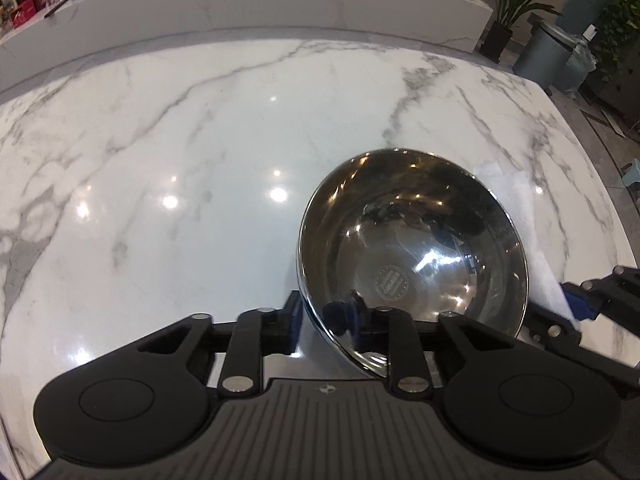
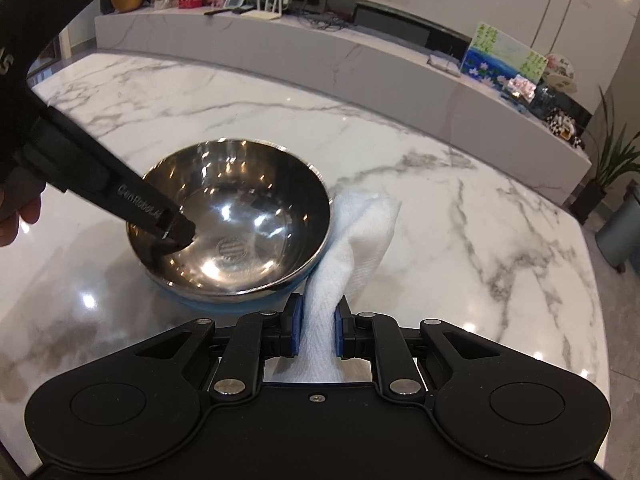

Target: Clean bowl

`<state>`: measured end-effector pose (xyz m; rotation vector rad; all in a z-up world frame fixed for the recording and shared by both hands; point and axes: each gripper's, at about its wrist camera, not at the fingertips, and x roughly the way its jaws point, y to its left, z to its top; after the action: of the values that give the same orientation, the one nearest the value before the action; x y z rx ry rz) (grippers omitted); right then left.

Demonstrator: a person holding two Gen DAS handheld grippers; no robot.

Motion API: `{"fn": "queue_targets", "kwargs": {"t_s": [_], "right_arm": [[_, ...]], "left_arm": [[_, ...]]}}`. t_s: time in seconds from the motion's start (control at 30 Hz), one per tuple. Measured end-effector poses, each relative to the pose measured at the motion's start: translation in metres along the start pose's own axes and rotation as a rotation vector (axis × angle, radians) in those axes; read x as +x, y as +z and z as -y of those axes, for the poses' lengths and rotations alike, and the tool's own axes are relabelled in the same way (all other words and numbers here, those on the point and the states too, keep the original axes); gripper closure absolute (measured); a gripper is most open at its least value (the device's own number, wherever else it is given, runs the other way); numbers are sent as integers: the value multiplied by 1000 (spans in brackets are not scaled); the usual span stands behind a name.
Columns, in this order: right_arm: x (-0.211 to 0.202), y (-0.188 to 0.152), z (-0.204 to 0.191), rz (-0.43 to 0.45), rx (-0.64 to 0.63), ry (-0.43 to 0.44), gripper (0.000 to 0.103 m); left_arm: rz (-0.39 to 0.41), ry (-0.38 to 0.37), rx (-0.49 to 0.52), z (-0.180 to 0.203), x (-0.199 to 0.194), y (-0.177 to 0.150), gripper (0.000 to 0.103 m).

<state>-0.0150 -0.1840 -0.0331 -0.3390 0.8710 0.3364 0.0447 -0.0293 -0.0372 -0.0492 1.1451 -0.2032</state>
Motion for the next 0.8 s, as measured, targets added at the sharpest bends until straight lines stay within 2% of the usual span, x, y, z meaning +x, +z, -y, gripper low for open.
{"fn": "queue_targets", "kwargs": {"t_s": [0.07, 0.33, 0.4, 0.5, 0.63, 0.8], "right_arm": [[3, -1, -4, -23, -19, 15, 89], [10, -5, -17, -79, -77, 61, 89], [9, -4, -13, -66, -58, 47, 89], [3, -1, -5, -21, -27, 19, 89], [-6, 3, 6, 31, 8, -8, 89], [-5, 2, 10, 22, 4, -10, 89]], "left_arm": [[-9, 1, -6, 0, 1, 0, 65], [-28, -8, -23, -2, 3, -2, 67], [-21, -15, -22, -3, 2, -2, 74], [-7, -11, -11, -2, 1, -3, 76], [35, -19, 7, -1, -3, -1, 84], [36, -32, 18, 2, 0, 0, 83]]}}
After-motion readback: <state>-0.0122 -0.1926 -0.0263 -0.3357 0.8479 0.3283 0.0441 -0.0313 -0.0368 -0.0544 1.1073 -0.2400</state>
